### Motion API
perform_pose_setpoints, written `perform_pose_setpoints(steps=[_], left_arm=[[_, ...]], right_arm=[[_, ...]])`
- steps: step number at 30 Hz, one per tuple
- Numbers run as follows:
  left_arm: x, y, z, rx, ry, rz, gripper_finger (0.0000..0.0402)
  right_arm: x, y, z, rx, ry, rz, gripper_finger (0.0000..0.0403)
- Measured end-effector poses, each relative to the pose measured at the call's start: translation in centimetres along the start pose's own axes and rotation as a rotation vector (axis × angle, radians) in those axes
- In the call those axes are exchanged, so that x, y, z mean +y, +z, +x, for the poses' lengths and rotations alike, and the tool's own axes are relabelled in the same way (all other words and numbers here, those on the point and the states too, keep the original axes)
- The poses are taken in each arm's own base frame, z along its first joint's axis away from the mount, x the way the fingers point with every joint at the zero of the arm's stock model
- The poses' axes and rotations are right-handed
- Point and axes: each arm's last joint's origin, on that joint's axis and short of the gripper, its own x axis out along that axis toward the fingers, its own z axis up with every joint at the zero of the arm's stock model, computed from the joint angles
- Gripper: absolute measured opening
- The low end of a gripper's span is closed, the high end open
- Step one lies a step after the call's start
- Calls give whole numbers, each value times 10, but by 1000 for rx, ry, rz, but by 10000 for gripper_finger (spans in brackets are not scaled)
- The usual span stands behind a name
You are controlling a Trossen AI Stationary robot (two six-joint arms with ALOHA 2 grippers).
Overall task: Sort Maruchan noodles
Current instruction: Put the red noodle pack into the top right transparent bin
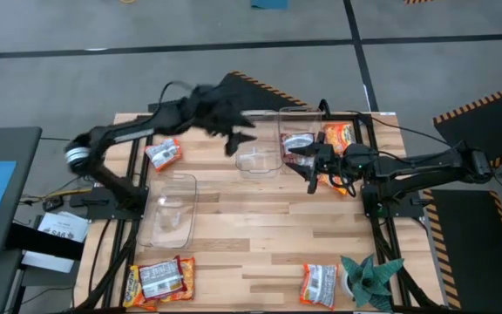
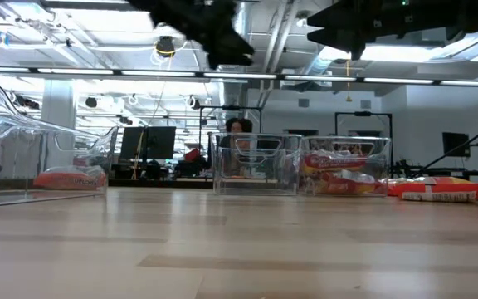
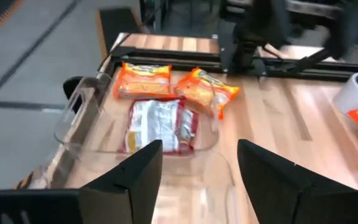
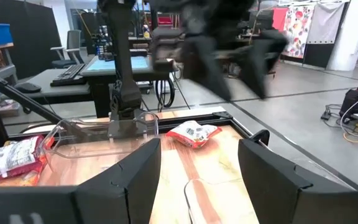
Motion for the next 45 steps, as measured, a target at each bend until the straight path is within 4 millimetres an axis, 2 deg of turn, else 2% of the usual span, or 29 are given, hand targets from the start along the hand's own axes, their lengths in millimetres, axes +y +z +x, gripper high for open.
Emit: perform_pose_setpoints(steps=[4, 9, 11, 15, 24, 29, 34, 38, 41, 45], left_arm=[[-20, -48, -32, -112, 9, -31, 188], [-51, -88, -73, -301, -41, -46, 188], [-65, -99, -86, -347, -83, -44, 188], [-101, -98, -107, -381, -252, -24, 188], [-194, -96, -137, -52, -515, -13, 188], [-252, -98, -156, 12, -623, -26, 187], [-310, -104, -164, 112, -573, 2, 187], [-349, -109, -159, 319, -453, 9, 187], [-370, -111, -150, 495, -341, 30, 187], [-387, -117, -139, 732, -180, 93, 187]], right_arm=[[0, 0, 0, 3, 0, -1, 239], [-1, 0, 0, 4, -5, -1, 239], [-1, 0, 0, 4, -6, 0, 239], [0, -1, 0, 4, 0, -1, 239], [0, -2, 0, 19, -3, -3, 239], [-1, -5, 0, 52, -5, -10, 239], [-1, -6, 0, 57, -5, -11, 239], [-1, -6, 0, 57, -5, -14, 239], [-2, -6, 0, 56, -11, -39, 239], [-6, -6, 1, 54, -31, -58, 239]])
